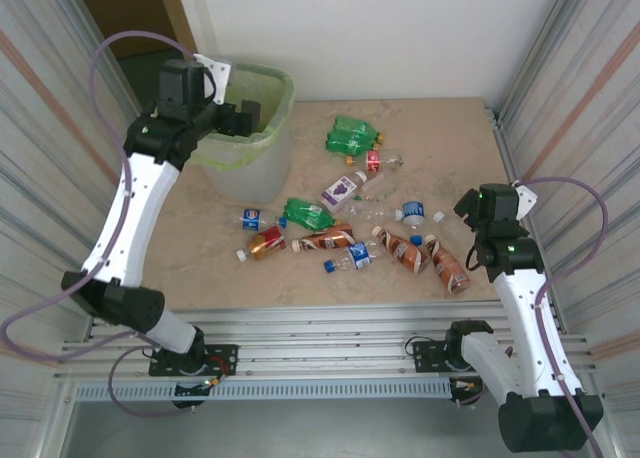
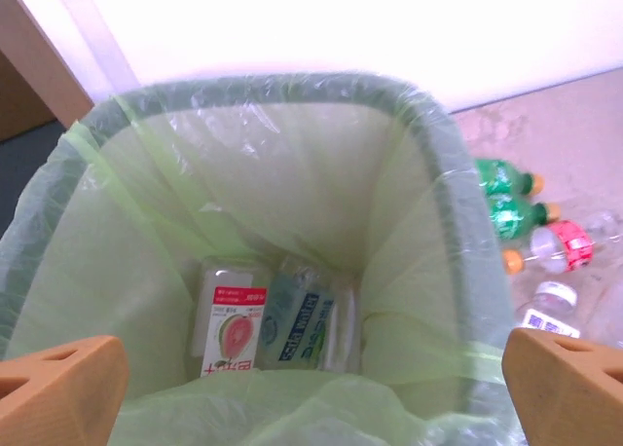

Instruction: Put the plastic bottles in the bin

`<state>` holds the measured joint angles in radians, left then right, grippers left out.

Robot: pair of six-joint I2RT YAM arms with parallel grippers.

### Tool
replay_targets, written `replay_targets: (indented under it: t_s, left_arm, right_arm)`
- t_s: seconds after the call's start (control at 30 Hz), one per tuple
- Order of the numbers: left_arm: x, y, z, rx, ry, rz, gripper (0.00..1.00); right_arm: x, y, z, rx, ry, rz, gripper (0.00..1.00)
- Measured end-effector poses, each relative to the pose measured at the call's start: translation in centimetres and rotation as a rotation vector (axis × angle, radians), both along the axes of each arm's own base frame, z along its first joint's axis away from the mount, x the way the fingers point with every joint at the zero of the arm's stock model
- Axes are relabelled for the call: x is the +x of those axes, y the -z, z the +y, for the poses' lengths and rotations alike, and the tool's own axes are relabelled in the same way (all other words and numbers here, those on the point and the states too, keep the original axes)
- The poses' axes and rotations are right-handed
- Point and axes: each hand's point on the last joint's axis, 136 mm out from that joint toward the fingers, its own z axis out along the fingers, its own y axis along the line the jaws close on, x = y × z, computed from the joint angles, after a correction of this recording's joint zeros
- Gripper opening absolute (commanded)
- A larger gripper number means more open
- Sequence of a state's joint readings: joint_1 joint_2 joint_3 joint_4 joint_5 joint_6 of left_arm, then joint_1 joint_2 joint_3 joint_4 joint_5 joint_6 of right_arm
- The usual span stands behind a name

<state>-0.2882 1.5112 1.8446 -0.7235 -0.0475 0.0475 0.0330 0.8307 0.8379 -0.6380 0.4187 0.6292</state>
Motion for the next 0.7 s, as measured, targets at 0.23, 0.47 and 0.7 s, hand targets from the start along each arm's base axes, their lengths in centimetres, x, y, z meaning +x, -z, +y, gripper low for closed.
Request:
replay_targets:
  t_s: [0.23, 0.47, 0.7]
  left_arm:
    - [-4.0, -1.6, -0.2, -0.09, 0.033, -0.109, 0.99]
    - [-7.6, -0.2, -0.8, -0.187, 0.076, -0.161, 0.99]
    - [-10.7, 1.5, -4.0, -0.234, 0.198, -0.201, 0.99]
  right_arm:
    - [0.0, 0.0, 0.0, 0.0, 0.0, 0.001, 0.98]
    - [-0.1, 0.4, 0.3, 0.019, -0.017, 0.016, 0.98]
    - [-1.7, 2.4, 1.0, 0.077, -0.054, 0.134, 0.98]
